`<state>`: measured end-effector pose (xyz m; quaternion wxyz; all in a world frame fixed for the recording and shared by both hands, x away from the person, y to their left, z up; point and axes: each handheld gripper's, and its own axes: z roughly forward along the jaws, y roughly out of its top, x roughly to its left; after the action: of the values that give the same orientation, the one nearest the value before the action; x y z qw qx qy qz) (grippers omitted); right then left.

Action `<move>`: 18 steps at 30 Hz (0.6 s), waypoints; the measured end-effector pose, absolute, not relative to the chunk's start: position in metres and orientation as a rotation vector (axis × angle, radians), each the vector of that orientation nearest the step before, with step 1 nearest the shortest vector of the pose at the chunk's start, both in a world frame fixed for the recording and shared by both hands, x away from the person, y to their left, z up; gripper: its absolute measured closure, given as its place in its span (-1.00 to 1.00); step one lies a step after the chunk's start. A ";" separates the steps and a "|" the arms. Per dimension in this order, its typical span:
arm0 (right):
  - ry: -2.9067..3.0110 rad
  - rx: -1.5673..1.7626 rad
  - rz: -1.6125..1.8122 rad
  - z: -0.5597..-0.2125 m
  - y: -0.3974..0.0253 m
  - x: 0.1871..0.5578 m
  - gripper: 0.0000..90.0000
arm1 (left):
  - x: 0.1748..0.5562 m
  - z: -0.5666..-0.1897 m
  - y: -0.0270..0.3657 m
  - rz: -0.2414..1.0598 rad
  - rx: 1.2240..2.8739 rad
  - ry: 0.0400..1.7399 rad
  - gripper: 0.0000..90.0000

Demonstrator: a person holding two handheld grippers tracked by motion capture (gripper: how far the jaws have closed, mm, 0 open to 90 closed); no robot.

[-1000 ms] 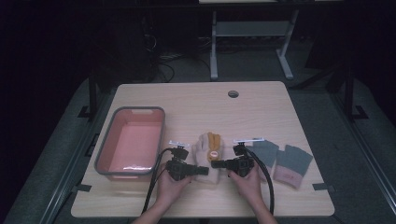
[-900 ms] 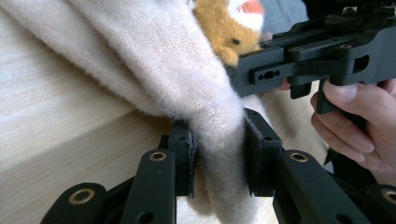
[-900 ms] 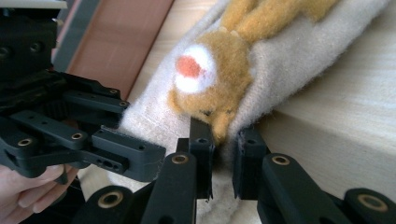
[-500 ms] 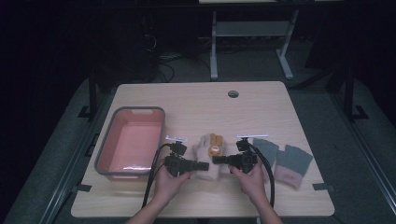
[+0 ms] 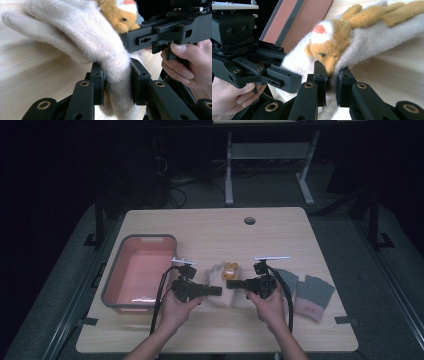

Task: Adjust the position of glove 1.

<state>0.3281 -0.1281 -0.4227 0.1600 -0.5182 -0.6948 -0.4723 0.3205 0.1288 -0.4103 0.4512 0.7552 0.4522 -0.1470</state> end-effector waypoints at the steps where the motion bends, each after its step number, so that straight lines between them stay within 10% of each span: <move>1: -1.990 -1.477 -1.351 -0.420 -0.127 0.329 0.80 | 0.321 -0.408 0.130 -0.360 1.862 1.117 0.52; 18: -1.998 -1.428 -1.377 -0.394 -0.115 0.338 0.80 | 0.327 -0.384 0.147 -0.352 1.852 1.087 0.52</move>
<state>0.3377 -0.1148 -0.3936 0.1621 -0.5005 -0.7002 -0.4826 0.3266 0.1473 -0.3838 0.4640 0.7539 0.4425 -0.1434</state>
